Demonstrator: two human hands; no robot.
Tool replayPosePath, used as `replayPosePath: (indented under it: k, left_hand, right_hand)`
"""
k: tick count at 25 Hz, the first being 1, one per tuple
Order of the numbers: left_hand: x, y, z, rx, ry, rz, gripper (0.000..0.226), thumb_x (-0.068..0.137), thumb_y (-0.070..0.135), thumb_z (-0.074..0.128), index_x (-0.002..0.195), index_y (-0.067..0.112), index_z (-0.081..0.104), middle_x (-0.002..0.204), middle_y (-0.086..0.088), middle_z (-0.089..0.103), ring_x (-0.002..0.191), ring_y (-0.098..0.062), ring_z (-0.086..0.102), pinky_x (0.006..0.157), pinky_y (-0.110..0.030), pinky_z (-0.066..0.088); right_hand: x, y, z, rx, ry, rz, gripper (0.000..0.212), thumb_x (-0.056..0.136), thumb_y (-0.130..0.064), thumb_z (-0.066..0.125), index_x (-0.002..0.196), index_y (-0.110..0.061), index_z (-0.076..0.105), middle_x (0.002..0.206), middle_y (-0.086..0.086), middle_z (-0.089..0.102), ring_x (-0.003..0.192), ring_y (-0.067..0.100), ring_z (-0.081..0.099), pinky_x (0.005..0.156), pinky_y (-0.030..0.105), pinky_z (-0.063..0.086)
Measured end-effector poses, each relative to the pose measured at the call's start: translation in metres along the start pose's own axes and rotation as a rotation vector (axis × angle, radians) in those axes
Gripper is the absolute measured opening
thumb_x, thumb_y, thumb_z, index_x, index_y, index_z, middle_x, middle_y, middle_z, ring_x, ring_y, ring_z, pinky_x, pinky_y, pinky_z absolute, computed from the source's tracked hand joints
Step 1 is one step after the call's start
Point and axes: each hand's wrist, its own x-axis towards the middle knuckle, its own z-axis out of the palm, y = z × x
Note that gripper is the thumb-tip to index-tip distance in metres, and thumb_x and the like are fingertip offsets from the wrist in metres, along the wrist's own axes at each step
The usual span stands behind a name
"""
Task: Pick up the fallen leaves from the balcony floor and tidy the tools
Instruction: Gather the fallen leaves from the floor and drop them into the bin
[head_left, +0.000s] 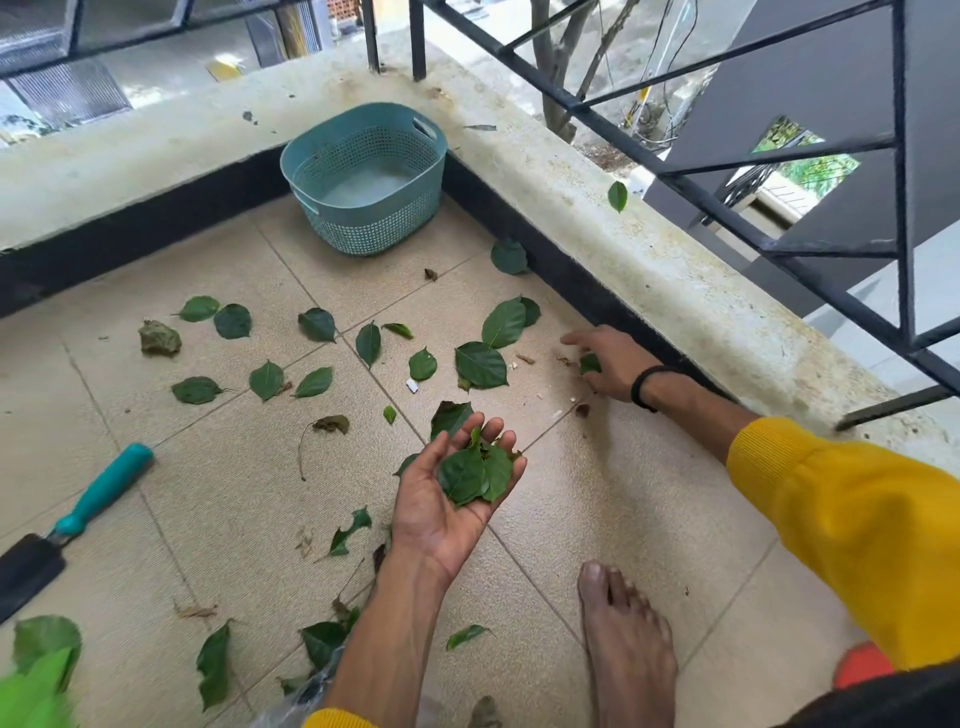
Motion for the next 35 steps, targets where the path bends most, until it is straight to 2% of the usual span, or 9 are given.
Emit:
replayPosePath:
  k: [5, 8, 11, 18, 21, 23, 26, 31, 35]
  left_hand:
    - [-0.006, 0.006, -0.003, 0.009, 0.005, 0.020, 0.039, 0.104, 0.029, 0.045, 0.130, 0.006, 0.062, 0.128, -0.017, 0.065, 0.121, -0.034, 0.061, 0.105, -0.053, 0.047]
    - [-0.008, 0.011, -0.004, 0.008, -0.002, 0.046, 0.040, 0.104, 0.030, 0.044, 0.131, 0.006, 0.062, 0.128, -0.017, 0.066, 0.120, -0.034, 0.061, 0.103, -0.052, 0.048]
    - [-0.007, 0.012, -0.002, -0.015, -0.008, 0.054, 0.040, 0.104, 0.029, 0.044, 0.132, 0.005, 0.061, 0.128, -0.018, 0.066, 0.119, -0.034, 0.063, 0.101, -0.053, 0.050]
    - [-0.004, 0.002, -0.002, -0.010, -0.008, 0.021, 0.044, 0.105, 0.029, 0.047, 0.139, 0.004, 0.056, 0.132, -0.017, 0.064, 0.133, -0.035, 0.054, 0.102, -0.053, 0.050]
    - [-0.005, 0.001, -0.006, -0.013, 0.027, 0.026, 0.044, 0.105, 0.029, 0.046, 0.140, 0.004, 0.056, 0.131, -0.018, 0.064, 0.134, -0.035, 0.053, 0.104, -0.053, 0.049]
    - [-0.005, -0.001, -0.010, 0.010, 0.069, 0.036, 0.044, 0.104, 0.030, 0.047, 0.139, 0.004, 0.057, 0.132, -0.019, 0.064, 0.132, -0.036, 0.055, 0.107, -0.055, 0.046]
    - [-0.002, -0.006, -0.010, 0.003, 0.106, 0.043, 0.046, 0.103, 0.032, 0.048, 0.139, 0.005, 0.057, 0.130, -0.019, 0.064, 0.127, -0.037, 0.058, 0.110, -0.058, 0.041]
    - [-0.005, -0.016, 0.006, 0.052, 0.130, 0.071, 0.037, 0.103, 0.032, 0.048, 0.115, 0.006, 0.071, 0.114, -0.023, 0.072, 0.101, -0.033, 0.072, 0.090, -0.049, 0.056]
    - [-0.006, -0.006, 0.015, 0.057, 0.056, 0.048, 0.037, 0.105, 0.032, 0.045, 0.111, 0.005, 0.069, 0.106, -0.022, 0.074, 0.094, -0.032, 0.074, 0.080, -0.044, 0.060]
  right_hand:
    - [0.018, -0.002, 0.021, -0.217, -0.048, -0.106, 0.051, 0.091, -0.009, 0.059, 0.138, -0.026, 0.055, 0.125, 0.006, 0.049, 0.100, 0.023, 0.055, 0.082, 0.031, 0.050]
    - [-0.008, -0.001, 0.033, -0.261, -0.003, -0.165, 0.041, 0.099, -0.034, 0.047, 0.138, -0.022, 0.054, 0.132, 0.005, 0.047, 0.108, 0.021, 0.053, 0.092, 0.035, 0.052]
    - [-0.040, 0.006, 0.044, -0.219, -0.017, -0.170, 0.058, 0.091, -0.061, 0.053, 0.133, -0.021, 0.054, 0.133, 0.002, 0.042, 0.112, 0.021, 0.049, 0.095, 0.038, 0.052]
    - [-0.069, 0.010, 0.065, -0.009, 0.172, -0.012, 0.015, 0.094, -0.020, 0.065, 0.108, -0.017, 0.070, 0.113, -0.001, 0.057, 0.102, 0.018, 0.056, 0.083, 0.021, 0.041]
    - [-0.074, 0.001, 0.056, 0.275, 0.228, 0.196, 0.005, 0.089, -0.013, 0.072, 0.089, -0.016, 0.075, 0.094, -0.003, 0.067, 0.090, 0.017, 0.065, 0.072, 0.021, 0.046]
    - [-0.079, -0.021, 0.041, 0.743, 0.212, 0.372, 0.005, 0.085, -0.004, 0.076, 0.087, -0.009, 0.075, 0.092, 0.012, 0.074, 0.079, 0.021, 0.071, 0.067, 0.026, 0.058]
    - [-0.100, -0.081, 0.009, 1.183, 0.097, 0.318, 0.017, 0.080, 0.001, 0.078, 0.096, 0.002, 0.073, 0.098, 0.023, 0.074, 0.072, 0.020, 0.073, 0.066, 0.028, 0.061]
    - [-0.139, -0.166, -0.010, 0.474, 0.045, -0.093, 0.014, 0.084, -0.034, 0.078, 0.095, -0.025, 0.075, 0.090, -0.014, 0.072, 0.081, -0.003, 0.065, 0.072, 0.015, 0.054]
    - [-0.151, -0.176, -0.027, 0.257, 0.107, -0.186, 0.020, 0.095, -0.035, 0.062, 0.114, -0.029, 0.069, 0.113, -0.016, 0.063, 0.092, -0.001, 0.060, 0.075, 0.015, 0.050]
